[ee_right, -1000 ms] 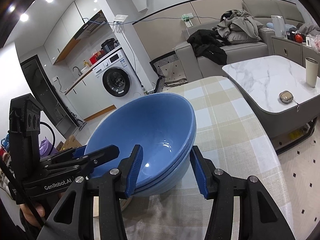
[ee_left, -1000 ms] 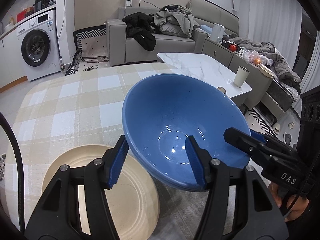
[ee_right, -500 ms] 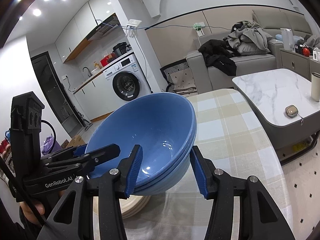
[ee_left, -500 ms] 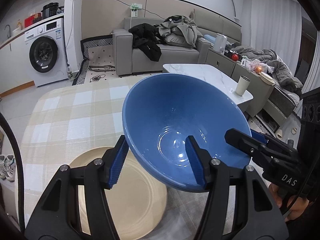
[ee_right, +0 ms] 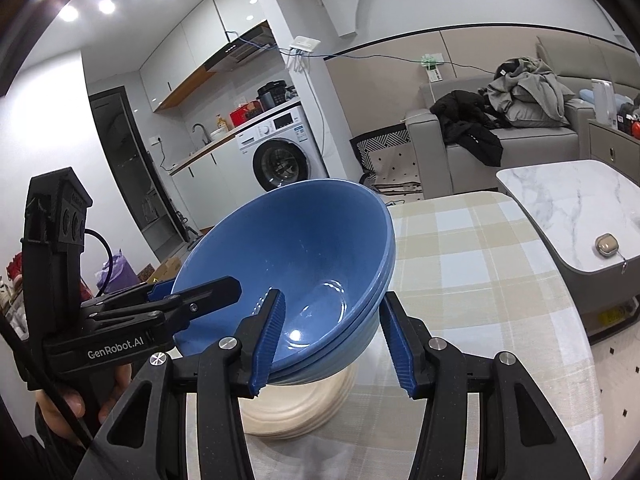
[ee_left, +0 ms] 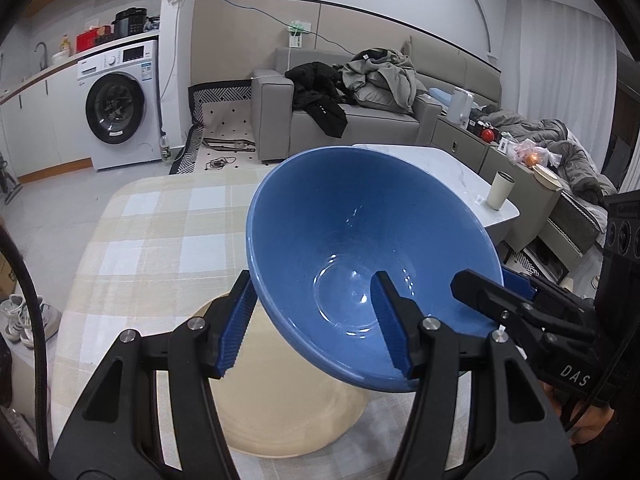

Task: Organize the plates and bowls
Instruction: 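Lift and carry the bowl stack with both tools over the cream plate stack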

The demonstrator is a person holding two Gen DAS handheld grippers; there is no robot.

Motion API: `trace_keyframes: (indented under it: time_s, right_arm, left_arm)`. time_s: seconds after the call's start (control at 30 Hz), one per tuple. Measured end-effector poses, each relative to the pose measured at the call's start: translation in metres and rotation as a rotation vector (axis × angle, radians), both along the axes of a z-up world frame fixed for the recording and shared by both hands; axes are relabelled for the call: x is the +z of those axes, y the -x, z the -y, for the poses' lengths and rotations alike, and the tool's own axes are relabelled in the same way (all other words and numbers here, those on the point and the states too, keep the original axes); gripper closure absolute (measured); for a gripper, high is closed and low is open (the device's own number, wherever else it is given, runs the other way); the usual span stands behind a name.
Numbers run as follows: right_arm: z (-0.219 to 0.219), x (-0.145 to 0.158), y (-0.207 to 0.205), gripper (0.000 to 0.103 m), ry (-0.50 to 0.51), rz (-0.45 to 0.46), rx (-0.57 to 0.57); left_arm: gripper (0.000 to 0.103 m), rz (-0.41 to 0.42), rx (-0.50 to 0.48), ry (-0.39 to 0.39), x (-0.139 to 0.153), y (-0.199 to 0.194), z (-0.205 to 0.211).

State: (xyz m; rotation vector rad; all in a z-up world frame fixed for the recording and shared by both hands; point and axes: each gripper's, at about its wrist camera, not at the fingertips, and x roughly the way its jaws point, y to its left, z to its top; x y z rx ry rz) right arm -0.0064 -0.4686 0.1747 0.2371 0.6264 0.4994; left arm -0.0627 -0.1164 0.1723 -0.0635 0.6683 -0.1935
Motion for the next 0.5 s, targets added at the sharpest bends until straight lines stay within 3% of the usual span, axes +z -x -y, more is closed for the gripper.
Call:
trace_keyframes:
  time_s: [0.5]
  right_arm:
    - [-0.043,-0.013,-0.003,0.053,0.027,0.0,0.068]
  left_arm:
    - [0.047,-0.022,0.053,0.004,-0.013,0.022,-0.054]
